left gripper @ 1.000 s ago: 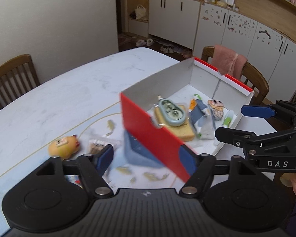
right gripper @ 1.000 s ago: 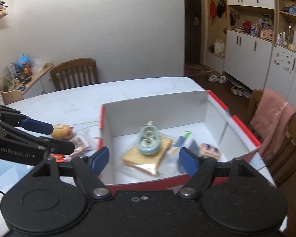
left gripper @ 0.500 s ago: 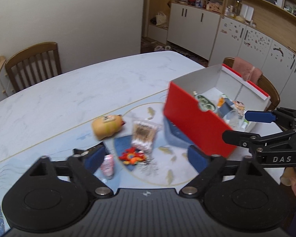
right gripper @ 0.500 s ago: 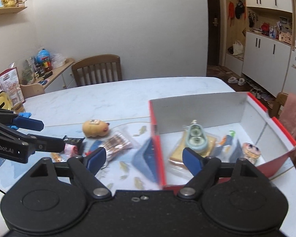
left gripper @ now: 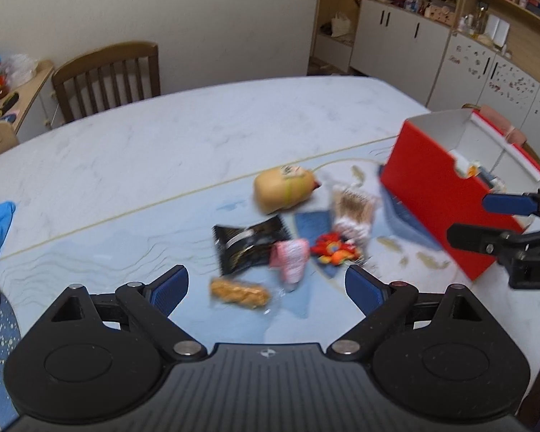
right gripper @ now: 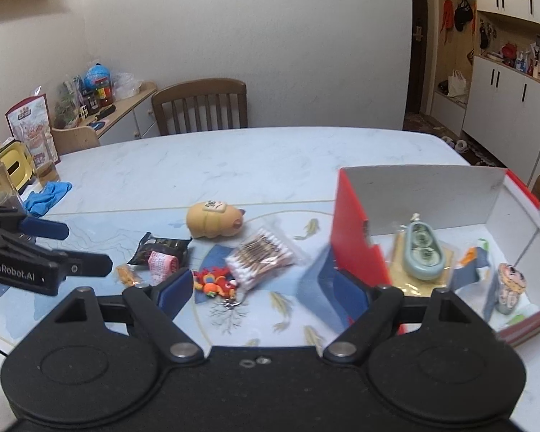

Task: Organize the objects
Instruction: 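Move both grippers back over the remaining snacks on the table, then grasp the peanut snack packet with the left gripper while the right gripper grasps the pink candy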

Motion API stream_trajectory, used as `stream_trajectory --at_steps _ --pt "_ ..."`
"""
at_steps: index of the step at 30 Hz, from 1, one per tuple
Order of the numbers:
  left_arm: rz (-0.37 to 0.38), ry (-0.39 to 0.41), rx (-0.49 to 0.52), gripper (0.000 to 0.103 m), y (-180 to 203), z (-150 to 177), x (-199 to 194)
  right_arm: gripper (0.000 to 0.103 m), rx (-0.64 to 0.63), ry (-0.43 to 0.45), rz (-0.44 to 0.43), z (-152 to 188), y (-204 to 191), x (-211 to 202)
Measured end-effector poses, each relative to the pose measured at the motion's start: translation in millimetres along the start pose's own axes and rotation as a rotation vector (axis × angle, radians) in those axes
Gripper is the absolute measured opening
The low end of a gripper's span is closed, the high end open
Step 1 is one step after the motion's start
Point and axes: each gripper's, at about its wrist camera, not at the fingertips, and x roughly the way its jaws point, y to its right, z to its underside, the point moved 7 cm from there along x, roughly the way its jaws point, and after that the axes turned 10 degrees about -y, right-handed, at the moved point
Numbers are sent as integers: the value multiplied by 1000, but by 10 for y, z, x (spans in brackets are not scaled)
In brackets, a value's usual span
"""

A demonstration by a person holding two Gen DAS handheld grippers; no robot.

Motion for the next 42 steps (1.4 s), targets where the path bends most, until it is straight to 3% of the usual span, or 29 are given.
stream_trajectory --at_steps 9,15,22,42 --pt "-35 -27 32 94 -204 160 379 85 11 -42 -18 -87 -229 302" --pt "-14 -27 13 94 -323 205 593 85 9 -83 -27 -114 -412 529" --pt "15 -16 67 94 -283 243 742 85 8 -107 -34 -127 -631 741" --pt "-40 99 109 94 -307 237 896 79 12 -153 -53 -199 -1041 1234"
